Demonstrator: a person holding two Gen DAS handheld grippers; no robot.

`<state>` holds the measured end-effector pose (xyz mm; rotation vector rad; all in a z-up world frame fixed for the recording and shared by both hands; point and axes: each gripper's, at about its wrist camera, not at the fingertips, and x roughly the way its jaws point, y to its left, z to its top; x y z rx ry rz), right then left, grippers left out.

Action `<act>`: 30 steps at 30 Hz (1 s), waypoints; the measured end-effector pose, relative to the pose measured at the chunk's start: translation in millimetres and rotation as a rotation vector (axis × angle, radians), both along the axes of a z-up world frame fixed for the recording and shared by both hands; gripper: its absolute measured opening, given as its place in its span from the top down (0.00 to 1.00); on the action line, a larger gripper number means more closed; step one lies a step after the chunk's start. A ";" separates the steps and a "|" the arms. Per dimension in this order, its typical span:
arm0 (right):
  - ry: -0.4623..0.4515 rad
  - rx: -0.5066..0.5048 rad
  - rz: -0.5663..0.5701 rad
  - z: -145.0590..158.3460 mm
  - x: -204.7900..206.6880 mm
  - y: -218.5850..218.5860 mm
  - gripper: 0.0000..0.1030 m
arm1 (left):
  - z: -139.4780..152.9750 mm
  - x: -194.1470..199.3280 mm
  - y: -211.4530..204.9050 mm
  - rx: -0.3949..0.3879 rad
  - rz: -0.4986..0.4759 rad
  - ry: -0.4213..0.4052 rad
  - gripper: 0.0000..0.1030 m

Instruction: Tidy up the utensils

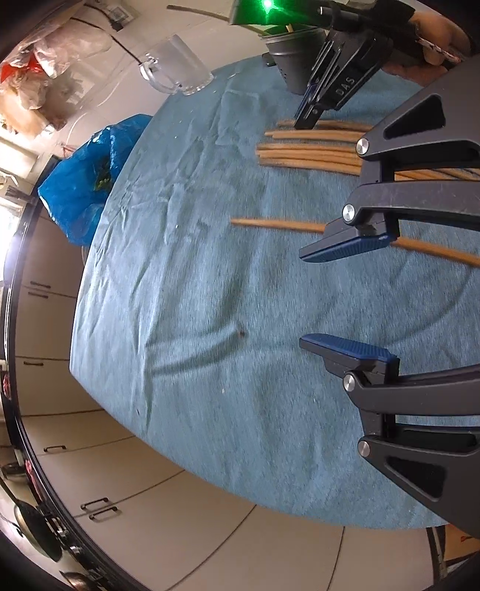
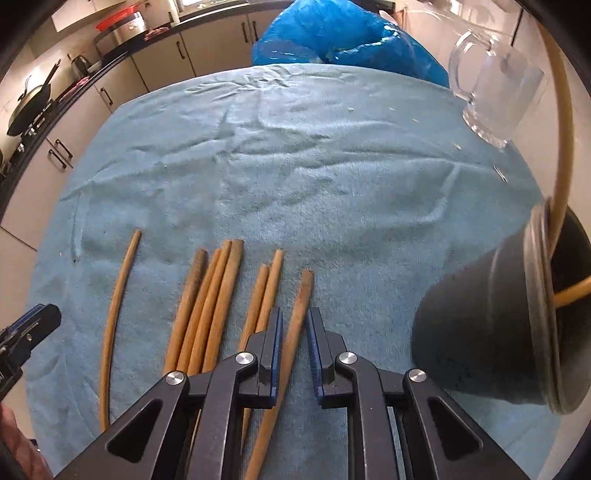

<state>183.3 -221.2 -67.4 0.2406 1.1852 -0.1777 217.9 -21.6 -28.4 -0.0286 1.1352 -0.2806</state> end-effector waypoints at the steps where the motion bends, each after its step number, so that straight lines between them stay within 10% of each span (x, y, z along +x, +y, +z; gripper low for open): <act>1: -0.003 0.000 0.010 0.3 2.2 2.6 0.84 | 0.5 0.7 0.0 -0.001 0.005 -0.001 0.63; 10: -0.027 0.176 0.283 3.1 3.4 62.7 0.92 | -1.7 6.2 16.6 0.032 0.052 0.012 0.63; 14: -0.043 0.020 0.175 3.3 -2.6 40.3 0.93 | -7.6 4.3 2.5 0.059 0.011 0.020 0.63; 21: -0.050 0.055 0.087 3.2 -21.4 8.8 0.93 | -23.6 -2.7 -45.8 0.149 -0.062 0.021 0.60; 27: -0.064 0.094 0.093 6.9 -35.7 1.4 0.93 | -26.0 -7.3 -6.4 0.204 0.039 0.036 0.60; 30: -0.077 0.113 0.097 10.5 -36.6 0.9 0.93 | -21.8 -12.7 20.4 0.108 0.045 0.075 0.64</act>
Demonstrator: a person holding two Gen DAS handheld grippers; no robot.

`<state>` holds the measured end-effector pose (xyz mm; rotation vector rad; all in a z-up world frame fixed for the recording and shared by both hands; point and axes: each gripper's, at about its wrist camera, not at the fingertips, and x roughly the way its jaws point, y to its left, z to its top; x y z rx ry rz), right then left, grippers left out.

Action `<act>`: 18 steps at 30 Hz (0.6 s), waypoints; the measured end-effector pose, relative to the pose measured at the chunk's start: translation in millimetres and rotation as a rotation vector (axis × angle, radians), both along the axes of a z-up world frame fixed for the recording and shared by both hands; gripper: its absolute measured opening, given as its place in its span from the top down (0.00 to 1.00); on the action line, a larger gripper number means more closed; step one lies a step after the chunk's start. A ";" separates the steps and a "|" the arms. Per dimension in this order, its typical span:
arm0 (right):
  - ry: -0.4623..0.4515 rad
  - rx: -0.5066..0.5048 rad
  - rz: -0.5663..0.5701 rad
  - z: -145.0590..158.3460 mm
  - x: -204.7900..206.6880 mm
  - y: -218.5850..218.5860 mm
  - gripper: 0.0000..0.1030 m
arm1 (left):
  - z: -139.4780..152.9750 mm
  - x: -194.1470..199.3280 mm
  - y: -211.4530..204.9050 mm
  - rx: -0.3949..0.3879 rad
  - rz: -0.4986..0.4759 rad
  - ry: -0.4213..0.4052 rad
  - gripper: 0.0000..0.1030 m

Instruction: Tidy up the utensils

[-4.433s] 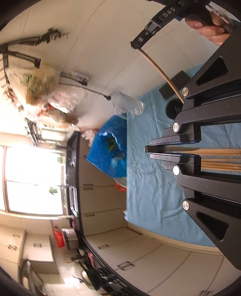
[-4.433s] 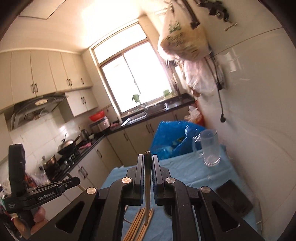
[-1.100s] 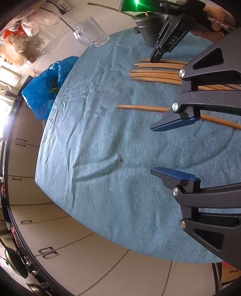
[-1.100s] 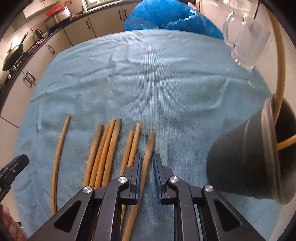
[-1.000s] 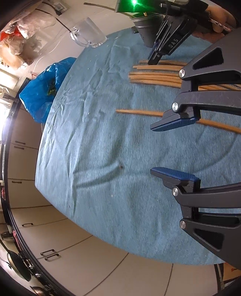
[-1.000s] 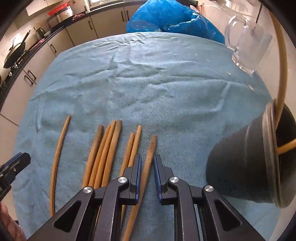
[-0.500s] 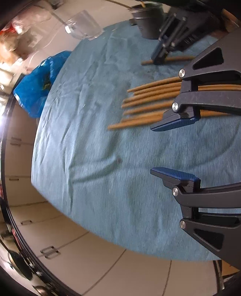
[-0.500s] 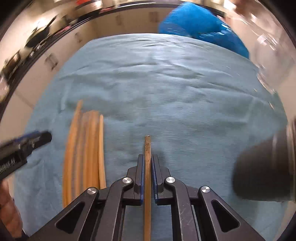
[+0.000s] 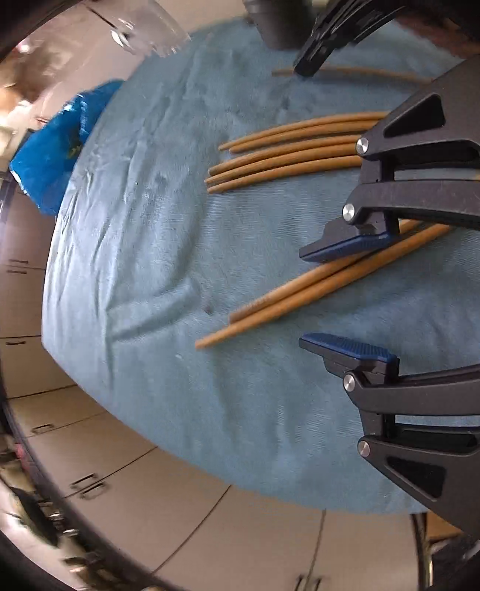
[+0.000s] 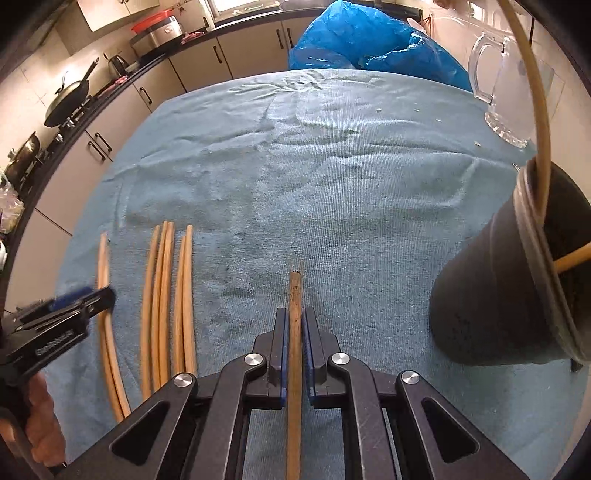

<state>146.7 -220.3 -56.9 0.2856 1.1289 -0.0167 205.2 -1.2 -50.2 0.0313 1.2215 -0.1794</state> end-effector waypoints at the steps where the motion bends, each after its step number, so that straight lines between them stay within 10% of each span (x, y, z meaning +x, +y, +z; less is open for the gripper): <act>1: -0.003 0.018 0.000 0.1 -0.2 -0.7 0.93 | 2.2 -1.6 8.3 -0.039 -0.002 0.005 0.69; 4: -0.009 0.031 -0.004 1.6 -4.3 -3.4 0.93 | 7.0 -2.1 27.4 -0.057 0.020 0.005 1.00; 18: -0.041 0.063 -0.008 12.6 -9.3 -4.5 0.93 | 13.0 14.9 46.1 -0.155 0.104 0.040 1.00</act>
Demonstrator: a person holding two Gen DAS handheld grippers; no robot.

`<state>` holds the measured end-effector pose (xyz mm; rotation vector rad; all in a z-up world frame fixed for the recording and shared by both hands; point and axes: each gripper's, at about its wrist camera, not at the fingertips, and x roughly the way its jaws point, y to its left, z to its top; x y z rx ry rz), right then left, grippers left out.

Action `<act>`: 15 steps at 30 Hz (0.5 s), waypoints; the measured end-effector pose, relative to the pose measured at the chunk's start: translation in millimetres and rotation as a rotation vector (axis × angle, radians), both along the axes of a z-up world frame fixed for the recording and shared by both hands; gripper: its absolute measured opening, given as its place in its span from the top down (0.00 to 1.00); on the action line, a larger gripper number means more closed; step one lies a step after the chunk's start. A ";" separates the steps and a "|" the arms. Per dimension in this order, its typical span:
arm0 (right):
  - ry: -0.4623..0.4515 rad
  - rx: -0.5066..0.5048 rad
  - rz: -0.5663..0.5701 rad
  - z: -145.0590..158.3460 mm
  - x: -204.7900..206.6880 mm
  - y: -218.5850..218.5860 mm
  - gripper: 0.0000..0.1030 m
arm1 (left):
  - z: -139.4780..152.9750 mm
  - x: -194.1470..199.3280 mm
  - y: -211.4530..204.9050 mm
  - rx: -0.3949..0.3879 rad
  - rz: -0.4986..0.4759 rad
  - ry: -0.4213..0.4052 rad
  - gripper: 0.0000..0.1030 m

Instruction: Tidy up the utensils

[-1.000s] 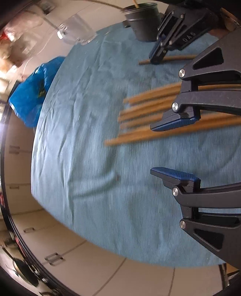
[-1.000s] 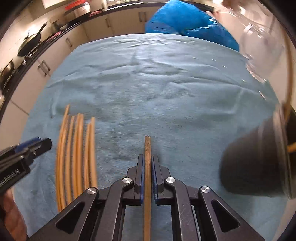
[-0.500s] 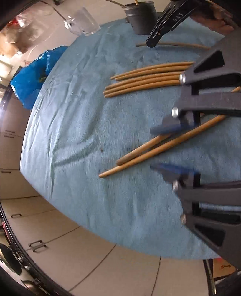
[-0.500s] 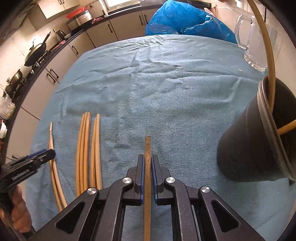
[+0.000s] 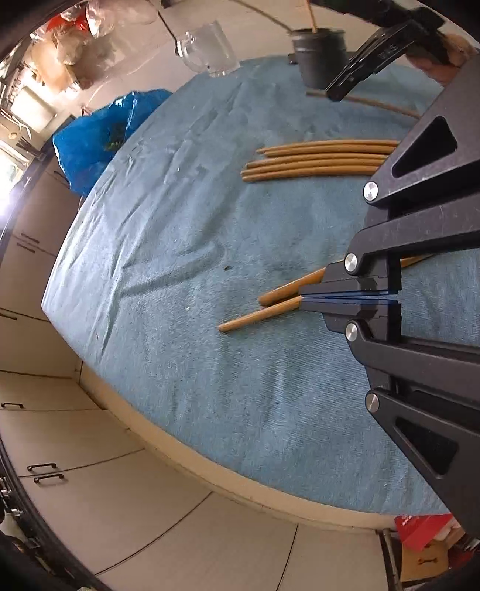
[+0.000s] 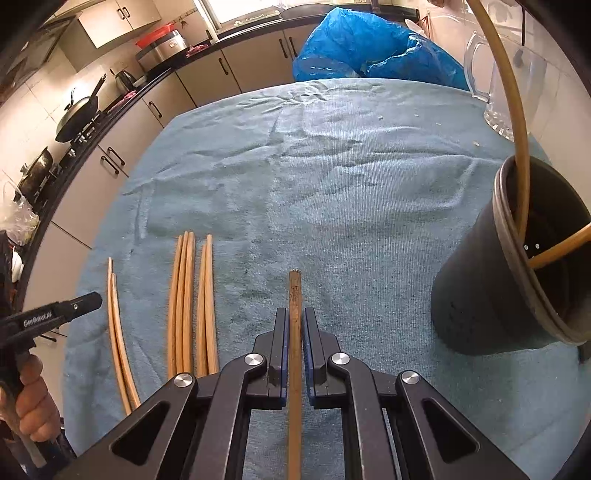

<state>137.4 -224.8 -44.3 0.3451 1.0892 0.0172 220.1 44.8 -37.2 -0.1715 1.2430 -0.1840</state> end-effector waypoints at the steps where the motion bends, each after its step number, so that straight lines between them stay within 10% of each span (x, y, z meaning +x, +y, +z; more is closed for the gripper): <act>1: -0.001 0.001 0.000 0.6 -0.2 0.2 0.93 | -1.8 1.7 -2.9 0.018 0.005 0.010 1.00; 10: -0.006 0.010 0.007 1.9 -1.2 -0.9 0.93 | -10.0 10.0 -13.3 0.052 0.023 0.011 0.79; 15: -0.007 0.014 0.008 1.5 -0.8 -0.8 0.93 | -10.5 15.1 -19.1 0.069 0.017 -0.001 0.85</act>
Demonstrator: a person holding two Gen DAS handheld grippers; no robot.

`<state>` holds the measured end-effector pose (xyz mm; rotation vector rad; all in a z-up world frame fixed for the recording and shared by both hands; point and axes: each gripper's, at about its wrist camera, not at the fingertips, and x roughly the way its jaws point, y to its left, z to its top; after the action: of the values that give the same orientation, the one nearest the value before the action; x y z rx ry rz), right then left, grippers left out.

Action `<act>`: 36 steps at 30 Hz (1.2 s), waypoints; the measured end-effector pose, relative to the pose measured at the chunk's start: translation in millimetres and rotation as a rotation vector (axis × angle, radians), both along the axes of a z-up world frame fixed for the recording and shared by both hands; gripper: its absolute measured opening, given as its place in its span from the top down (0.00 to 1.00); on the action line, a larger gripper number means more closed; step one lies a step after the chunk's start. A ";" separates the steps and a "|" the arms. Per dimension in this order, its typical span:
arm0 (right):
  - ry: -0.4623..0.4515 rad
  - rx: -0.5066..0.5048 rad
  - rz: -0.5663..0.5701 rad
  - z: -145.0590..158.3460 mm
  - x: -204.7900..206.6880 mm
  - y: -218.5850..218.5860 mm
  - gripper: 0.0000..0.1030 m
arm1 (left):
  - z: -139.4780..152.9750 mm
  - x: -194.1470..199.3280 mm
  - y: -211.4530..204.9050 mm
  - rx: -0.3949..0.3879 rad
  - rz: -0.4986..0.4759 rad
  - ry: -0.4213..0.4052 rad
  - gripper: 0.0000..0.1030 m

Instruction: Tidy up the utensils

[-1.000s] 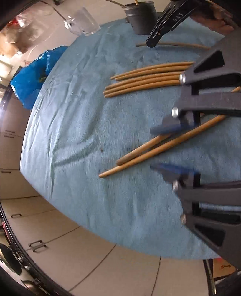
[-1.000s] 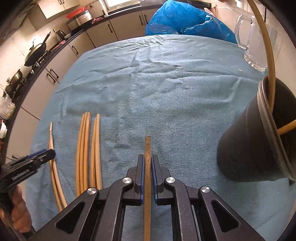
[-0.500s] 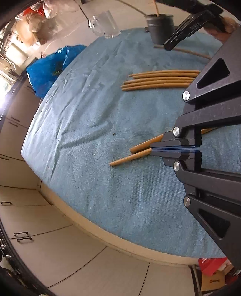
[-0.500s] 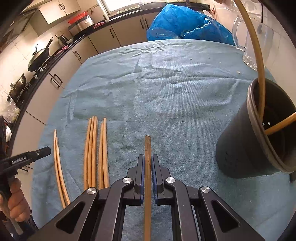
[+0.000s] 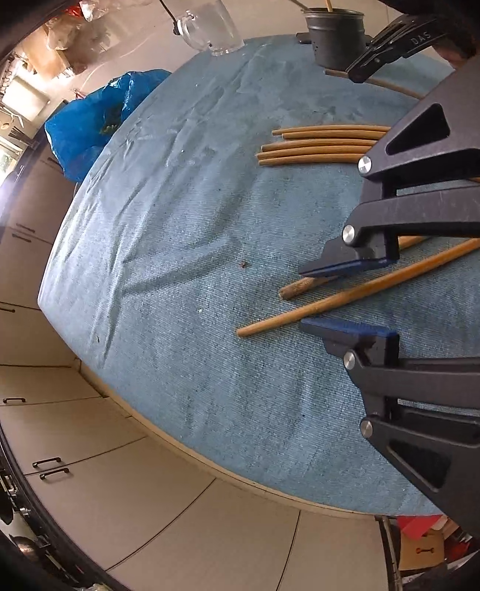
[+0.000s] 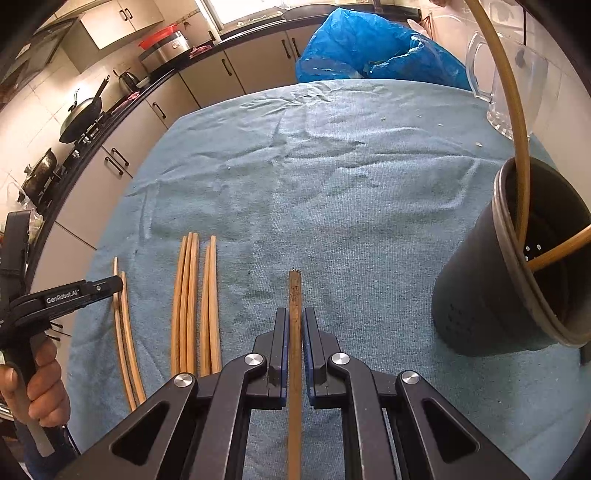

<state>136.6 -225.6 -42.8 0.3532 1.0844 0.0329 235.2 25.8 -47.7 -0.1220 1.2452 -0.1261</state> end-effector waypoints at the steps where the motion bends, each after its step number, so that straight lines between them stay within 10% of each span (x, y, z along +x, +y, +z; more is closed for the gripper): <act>1: -0.003 0.001 0.000 0.6 0.0 0.2 0.93 | 1.0 -1.2 0.0 -0.004 -0.007 -0.006 0.89; 14: -0.170 0.035 0.015 40.1 -29.0 9.0 0.93 | 67.9 -58.4 1.4 -0.075 -0.065 -0.224 1.00; 36: -0.145 0.054 0.008 31.6 -32.8 5.5 0.93 | -2.7 38.7 4.6 0.004 0.100 0.046 0.89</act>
<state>103.8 -220.1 -11.1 0.3890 0.9430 0.0941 273.9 30.4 -50.4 -0.1839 1.2828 -0.0340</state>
